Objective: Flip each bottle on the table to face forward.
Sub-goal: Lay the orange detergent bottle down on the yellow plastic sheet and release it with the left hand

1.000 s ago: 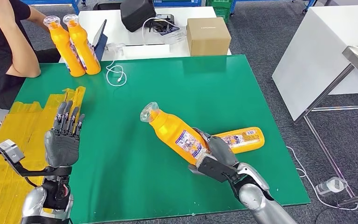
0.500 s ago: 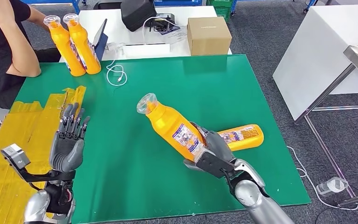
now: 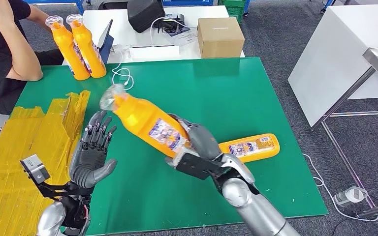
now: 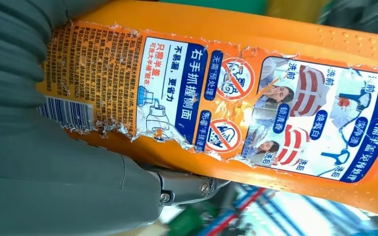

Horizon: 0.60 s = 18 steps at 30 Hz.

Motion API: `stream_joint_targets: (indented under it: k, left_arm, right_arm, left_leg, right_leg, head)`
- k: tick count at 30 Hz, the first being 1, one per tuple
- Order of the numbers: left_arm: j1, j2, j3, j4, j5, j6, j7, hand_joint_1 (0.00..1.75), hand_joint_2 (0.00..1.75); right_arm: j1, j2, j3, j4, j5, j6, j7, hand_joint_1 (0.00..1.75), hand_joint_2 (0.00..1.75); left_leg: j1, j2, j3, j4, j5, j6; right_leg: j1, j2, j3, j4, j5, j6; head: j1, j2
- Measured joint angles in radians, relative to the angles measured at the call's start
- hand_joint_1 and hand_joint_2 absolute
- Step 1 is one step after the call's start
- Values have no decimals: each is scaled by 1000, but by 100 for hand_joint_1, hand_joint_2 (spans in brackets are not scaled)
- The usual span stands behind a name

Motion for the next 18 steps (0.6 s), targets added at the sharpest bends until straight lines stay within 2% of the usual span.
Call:
stream_joint_targets:
  k: [4, 9, 18]
  left_arm:
    - [-1, -1, -19, -5, -60, 10, -21, 0, 175]
    - [-6, -2, -34, -5, -67, 6, -23, 0, 175]
    - [-10, -5, -36, -4, -35, -5, -27, 0, 175]
  right_arm:
    - [-53, 83, 83, 32, 3, -17, 23, 175, 175]
    - [-107, 157, 156, 91, -6, -19, 33, 175, 175]
    - [-130, 227, 247, 189, 3, -26, 33, 175, 175]
  left_leg:
    - [1, 0, 0, 0, 0, 0]
    - [1, 0, -1, 0, 0, 0]
    - [1, 0, -2, 0, 0, 0]
  right_leg:
    - [1, 0, -1, 0, 0, 0]
    - [0, 0, -1, 0, 0, 0]
    - [0, -1, -2, 0, 0, 0]
  head:
    - [0, 0]
    - [0, 0]
    - [0, 0]
